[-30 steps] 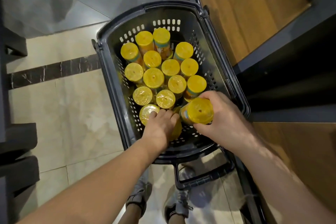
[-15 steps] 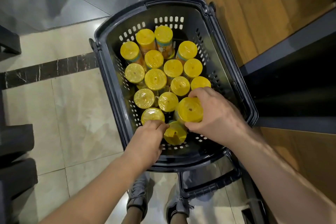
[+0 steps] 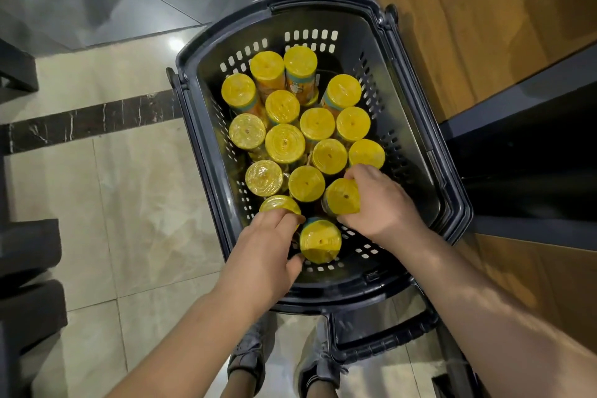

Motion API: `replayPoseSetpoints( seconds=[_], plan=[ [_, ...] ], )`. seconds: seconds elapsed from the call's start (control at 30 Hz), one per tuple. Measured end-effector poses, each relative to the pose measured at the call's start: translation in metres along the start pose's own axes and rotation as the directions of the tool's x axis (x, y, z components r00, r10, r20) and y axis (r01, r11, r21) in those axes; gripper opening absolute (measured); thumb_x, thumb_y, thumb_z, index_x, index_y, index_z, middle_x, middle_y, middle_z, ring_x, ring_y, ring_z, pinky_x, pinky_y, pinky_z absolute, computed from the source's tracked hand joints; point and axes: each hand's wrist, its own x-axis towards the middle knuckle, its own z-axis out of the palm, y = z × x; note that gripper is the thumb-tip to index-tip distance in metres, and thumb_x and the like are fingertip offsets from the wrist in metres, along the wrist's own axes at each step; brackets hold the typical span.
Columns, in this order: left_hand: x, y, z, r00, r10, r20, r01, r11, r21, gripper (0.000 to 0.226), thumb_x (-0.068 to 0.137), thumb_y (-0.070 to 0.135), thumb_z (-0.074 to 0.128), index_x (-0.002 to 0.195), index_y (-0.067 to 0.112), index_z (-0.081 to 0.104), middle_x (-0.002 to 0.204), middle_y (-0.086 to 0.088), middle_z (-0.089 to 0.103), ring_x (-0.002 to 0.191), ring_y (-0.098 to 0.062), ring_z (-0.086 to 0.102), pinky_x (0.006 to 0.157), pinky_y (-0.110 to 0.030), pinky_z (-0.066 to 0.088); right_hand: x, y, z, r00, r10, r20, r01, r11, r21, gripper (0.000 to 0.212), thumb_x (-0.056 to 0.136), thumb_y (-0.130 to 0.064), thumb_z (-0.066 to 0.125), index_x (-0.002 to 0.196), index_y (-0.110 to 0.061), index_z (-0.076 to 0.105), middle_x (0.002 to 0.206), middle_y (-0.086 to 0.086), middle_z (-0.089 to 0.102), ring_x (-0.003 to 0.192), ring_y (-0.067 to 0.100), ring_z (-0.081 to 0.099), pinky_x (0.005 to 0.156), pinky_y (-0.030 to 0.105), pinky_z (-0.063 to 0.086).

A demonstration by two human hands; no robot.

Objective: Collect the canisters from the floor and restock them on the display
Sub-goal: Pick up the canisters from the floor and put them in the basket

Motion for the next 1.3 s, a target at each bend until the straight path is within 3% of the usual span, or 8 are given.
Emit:
replayPoseSetpoints(
  seconds=[0.13, 0.33, 0.53, 0.67, 0.8, 0.93, 1.1, 1.3],
  plan=[
    [0.004, -0.004, -0.007, 0.998, 0.002, -0.057, -0.002, 1.0, -0.002, 0.06, 0.088, 0.027, 0.072, 0.143, 0.02, 0.05, 0.14, 0.004, 0.048, 0.132, -0.018, 0.04, 0.111, -0.032, 0.036, 0.01, 0.0, 0.028, 0.998, -0.009, 0.066, 0.023, 0.976, -0.217, 0.068, 0.079, -0.029, 0.082, 0.136, -0.025, 0.045, 0.133, -0.002, 0.054, 0.122, 0.024, 0.047, 0.101, 0.04, 0.038],
    [-0.002, 0.002, -0.042, 0.994, 0.037, -0.106, -0.033, 0.999, 0.041, 0.061, 0.08, 0.025, 0.081, 0.136, 0.017, 0.057, 0.133, -0.001, 0.055, 0.125, -0.026, 0.049, 0.104, -0.045, 0.045, -0.002, -0.01, 0.005, 0.999, 0.0, 0.037, 0.005, 0.991, -0.133, 0.07, 0.086, -0.037, 0.076, 0.146, -0.022, 0.042, 0.143, 0.002, 0.048, 0.133, 0.027, 0.043, 0.106, 0.042, 0.035],
    [-0.014, 0.057, -0.127, 0.984, 0.09, -0.152, -0.052, 0.969, 0.243, 0.065, 0.085, 0.038, 0.075, 0.144, 0.03, 0.048, 0.146, 0.007, 0.044, 0.137, -0.023, 0.037, 0.112, -0.043, 0.035, -0.058, -0.049, -0.102, 0.994, -0.037, -0.098, 0.021, 0.987, -0.156, 0.06, 0.089, -0.04, 0.07, 0.142, -0.024, 0.046, 0.14, 0.0, 0.048, 0.134, 0.027, 0.04, 0.108, 0.041, 0.035],
    [-0.032, 0.123, -0.208, 0.965, 0.197, -0.175, -0.115, 0.912, 0.394, 0.067, 0.08, 0.042, 0.077, 0.14, 0.029, 0.053, 0.145, 0.003, 0.047, 0.136, -0.027, 0.04, 0.11, -0.047, 0.037, -0.12, -0.08, -0.193, 0.98, -0.049, -0.194, -0.001, 0.968, -0.25, 0.054, 0.087, -0.039, 0.068, 0.135, -0.025, 0.05, 0.133, 0.0, 0.051, 0.126, 0.027, 0.045, 0.097, 0.04, 0.041],
    [-0.059, 0.204, -0.293, 0.938, 0.293, -0.188, -0.172, 0.86, 0.481, 0.069, 0.076, 0.042, 0.079, 0.138, 0.028, 0.054, 0.143, 0.002, 0.049, 0.133, -0.027, 0.042, 0.109, -0.048, 0.04, -0.192, -0.109, -0.289, 0.962, -0.007, -0.274, -0.06, 0.97, -0.235, 0.054, 0.088, -0.038, 0.068, 0.136, -0.025, 0.048, 0.132, 0.002, 0.053, 0.123, 0.028, 0.049, 0.096, 0.041, 0.046],
    [-0.092, 0.295, -0.365, 0.88, 0.437, -0.186, -0.281, 0.795, 0.538, 0.068, 0.078, 0.046, 0.077, 0.14, 0.029, 0.053, 0.147, 0.003, 0.047, 0.137, -0.025, 0.038, 0.107, -0.045, 0.039, -0.271, -0.132, -0.371, 0.901, 0.002, -0.434, -0.111, 0.968, -0.225, 0.053, 0.086, -0.041, 0.068, 0.134, -0.025, 0.05, 0.13, 0.002, 0.054, 0.122, 0.029, 0.05, 0.094, 0.04, 0.045],
    [-0.128, 0.382, -0.43, 0.772, 0.62, -0.142, -0.42, 0.664, 0.619, 0.07, 0.076, 0.05, 0.078, 0.139, 0.027, 0.056, 0.143, 0.002, 0.051, 0.134, -0.027, 0.041, 0.109, -0.047, 0.041, -0.362, -0.149, -0.444, 0.822, 0.138, -0.553, -0.265, 0.952, -0.157, 0.052, 0.088, -0.038, 0.066, 0.134, -0.023, 0.049, 0.13, 0.005, 0.053, 0.12, 0.032, 0.05, 0.093, 0.043, 0.048],
    [-0.154, 0.467, -0.463, 0.563, 0.824, -0.059, -0.61, 0.463, 0.643, 0.069, 0.075, 0.051, 0.08, 0.135, 0.025, 0.059, 0.142, -0.003, 0.053, 0.131, -0.032, 0.046, 0.104, -0.048, 0.043, -0.454, -0.174, -0.489, 0.624, 0.314, -0.716, -0.455, 0.89, -0.006, 0.055, 0.087, -0.04, 0.066, 0.137, -0.025, 0.048, 0.128, 0.005, 0.053, 0.119, 0.033, 0.053, 0.09, 0.042, 0.049]
  ],
)
